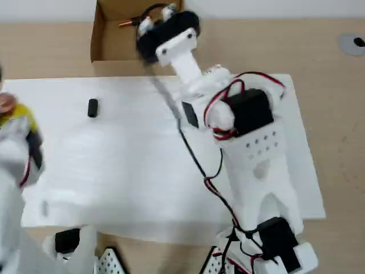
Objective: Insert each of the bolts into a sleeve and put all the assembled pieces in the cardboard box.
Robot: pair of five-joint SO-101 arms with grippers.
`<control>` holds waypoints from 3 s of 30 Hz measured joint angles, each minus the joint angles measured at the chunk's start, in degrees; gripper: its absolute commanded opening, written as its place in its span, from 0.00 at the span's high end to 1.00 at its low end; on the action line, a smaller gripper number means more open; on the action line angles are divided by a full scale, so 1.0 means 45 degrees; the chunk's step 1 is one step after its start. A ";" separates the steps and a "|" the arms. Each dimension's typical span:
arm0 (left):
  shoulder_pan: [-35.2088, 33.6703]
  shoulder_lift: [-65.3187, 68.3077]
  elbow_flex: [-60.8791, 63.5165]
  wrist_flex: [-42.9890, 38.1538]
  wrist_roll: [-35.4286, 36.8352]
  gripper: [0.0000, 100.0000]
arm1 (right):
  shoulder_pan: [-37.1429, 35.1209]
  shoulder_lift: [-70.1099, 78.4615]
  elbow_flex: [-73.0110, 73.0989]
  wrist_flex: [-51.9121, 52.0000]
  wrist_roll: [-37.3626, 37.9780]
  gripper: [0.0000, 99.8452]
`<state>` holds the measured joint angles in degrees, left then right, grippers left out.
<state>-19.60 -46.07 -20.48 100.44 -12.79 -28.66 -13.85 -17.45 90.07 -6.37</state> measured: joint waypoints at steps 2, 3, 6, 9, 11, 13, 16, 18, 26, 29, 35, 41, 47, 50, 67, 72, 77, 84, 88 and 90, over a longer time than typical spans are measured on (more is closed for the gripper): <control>-0.0469 -0.0762 0.0234 0.0000 -0.0274 0.99 | -0.0156 0.0254 0.0527 -0.1211 -0.1895 0.80; -0.0723 -0.1074 0.0488 0.0000 -0.0371 0.99 | -0.0332 0.0488 0.0742 -0.1875 -0.2716 0.80; -0.1543 -0.2051 0.1407 0.0000 -0.0469 0.99 | -0.1055 0.1739 0.1153 -0.3907 -0.4650 0.80; -0.2305 -0.3263 0.2110 0.0000 -0.0469 0.99 | -0.1739 0.3497 0.1114 -0.5470 -0.5118 0.77; -0.2579 -0.4200 0.2501 -0.0176 -0.0469 0.99 | -0.2129 0.4884 0.0567 -0.5724 -0.5040 0.76; -0.2657 -0.5158 0.3048 -0.0469 -0.0469 0.99 | -0.2481 0.6369 -0.0449 -0.5724 -0.4884 0.76; -0.2696 -0.6662 0.4044 -0.1231 -0.0469 0.99 | -0.2891 0.8420 -0.2618 -0.5451 -0.4552 0.76; -0.2696 -0.7678 0.4884 -0.1934 -0.0469 0.99 | -0.3126 0.9690 -0.4317 -0.5021 -0.4454 0.76; -0.2716 -1.1741 0.8733 -0.4063 -0.0469 0.99 | -0.4415 1.3832 -1.0413 -0.2032 -0.4415 0.75; -0.2716 -1.2894 0.9866 -0.4532 -0.0469 0.99 | -0.4845 1.4691 -1.1976 -0.1055 -0.4415 0.75; -0.2716 -1.2933 1.0393 -0.4630 0.0254 0.99 | -0.5197 1.5375 -1.3656 0.0371 -0.4454 0.75; -0.2716 -1.2933 1.1272 -0.4630 0.1211 0.99 | -0.5314 1.5453 -1.3714 0.0821 -0.4689 0.75; -0.2716 -1.2933 1.1839 -0.4357 0.1211 0.99 | -0.5470 1.5453 -1.3734 0.0821 -0.4220 0.74; -0.2716 -1.2933 1.1897 -0.3868 0.1211 0.99 | -0.5724 1.5453 -1.3773 0.0488 -0.3575 0.73; -0.2716 -1.2933 1.1897 -0.2833 0.1211 0.99 | -0.6584 1.7250 -1.3773 -0.2110 -0.2989 0.73; -0.2716 -1.2933 1.1897 -0.2833 0.1211 0.99 | -0.5978 1.7289 -1.3773 -0.2676 -0.3028 0.73; -0.2716 -1.2933 1.1937 -0.2833 0.1211 0.99 | -0.5353 1.7485 -1.3773 -0.3126 -0.3028 0.73; -0.2716 -1.2933 1.1976 -0.2833 0.1211 0.99 | -0.4747 1.8794 -1.3773 -0.4103 -0.2716 0.73; -0.2716 -1.2933 1.1976 -0.2833 0.1211 0.99 | -0.4806 1.8872 -1.3773 -0.4278 -0.2657 0.73; -0.2716 -1.2933 1.1976 -0.2833 0.1211 0.99 | -0.4786 1.8872 -1.3773 -0.4454 -0.2520 0.73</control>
<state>-31.82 -104.26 33.41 87.69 -7.34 -50.20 71.08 -79.43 70.02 -17.71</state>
